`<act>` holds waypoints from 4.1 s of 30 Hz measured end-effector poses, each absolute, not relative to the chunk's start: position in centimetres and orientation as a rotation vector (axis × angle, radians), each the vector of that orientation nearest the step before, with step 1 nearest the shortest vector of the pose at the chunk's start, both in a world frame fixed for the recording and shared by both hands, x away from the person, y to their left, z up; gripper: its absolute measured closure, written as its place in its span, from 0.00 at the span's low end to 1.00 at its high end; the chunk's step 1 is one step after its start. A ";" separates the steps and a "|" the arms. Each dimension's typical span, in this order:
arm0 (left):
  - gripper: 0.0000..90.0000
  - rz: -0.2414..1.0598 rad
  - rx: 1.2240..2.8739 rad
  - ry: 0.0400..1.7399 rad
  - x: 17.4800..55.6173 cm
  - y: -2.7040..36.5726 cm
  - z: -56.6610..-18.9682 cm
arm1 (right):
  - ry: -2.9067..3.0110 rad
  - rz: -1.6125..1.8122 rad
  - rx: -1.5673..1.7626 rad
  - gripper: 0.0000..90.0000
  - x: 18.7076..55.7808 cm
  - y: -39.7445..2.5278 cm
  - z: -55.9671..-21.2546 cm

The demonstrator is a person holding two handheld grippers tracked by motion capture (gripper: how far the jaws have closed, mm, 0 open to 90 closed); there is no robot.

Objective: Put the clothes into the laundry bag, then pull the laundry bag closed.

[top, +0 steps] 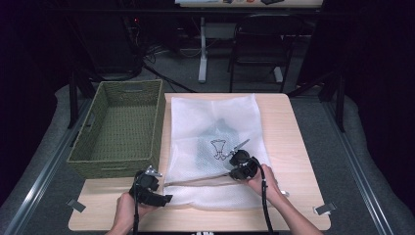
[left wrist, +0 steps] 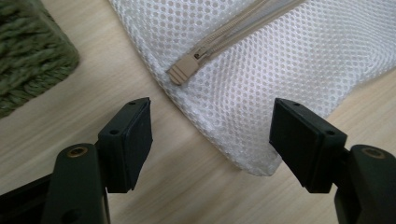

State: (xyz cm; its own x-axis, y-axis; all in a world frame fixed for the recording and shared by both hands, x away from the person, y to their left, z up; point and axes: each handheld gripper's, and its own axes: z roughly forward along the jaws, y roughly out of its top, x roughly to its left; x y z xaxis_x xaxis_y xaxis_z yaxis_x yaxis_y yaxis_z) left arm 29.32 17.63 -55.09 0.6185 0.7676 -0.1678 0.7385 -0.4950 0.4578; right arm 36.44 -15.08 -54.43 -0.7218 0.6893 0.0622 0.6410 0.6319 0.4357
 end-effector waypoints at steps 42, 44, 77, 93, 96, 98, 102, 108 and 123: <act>0.85 0.166 2.349 1.175 28.3 17.1 -56.0 | 2.795 0.868 0.673 0.43 33.5 -9.2 -51.1; 0.88 0.169 2.351 1.167 28.4 17.1 -56.0 | 2.801 0.866 0.641 0.44 33.5 -8.3 -51.3; 0.96 0.132 2.244 1.112 28.3 17.5 -54.9 | 2.876 0.969 0.363 0.79 35.3 3.4 -53.8; 0.96 0.137 2.242 1.107 28.3 17.5 -54.9 | 2.921 1.018 0.447 0.90 36.7 2.6 -54.2; 0.96 0.131 2.241 1.112 28.3 17.5 -54.9 | 2.917 1.024 0.445 0.90 36.6 2.1 -53.7; 0.96 0.133 2.243 1.112 28.3 17.4 -54.9 | 2.917 1.024 0.447 0.90 36.6 1.7 -53.6; 0.96 0.135 2.243 1.112 28.4 17.4 -54.9 | 2.934 0.992 0.431 0.91 36.3 0.9 -53.8; 0.96 0.131 2.246 1.103 28.4 17.5 -54.8 | 2.948 0.955 0.420 0.90 36.2 0.6 -55.0; 0.90 0.120 2.226 1.120 28.6 17.8 -54.6 | 2.864 0.971 0.357 0.95 35.0 0.4 -54.3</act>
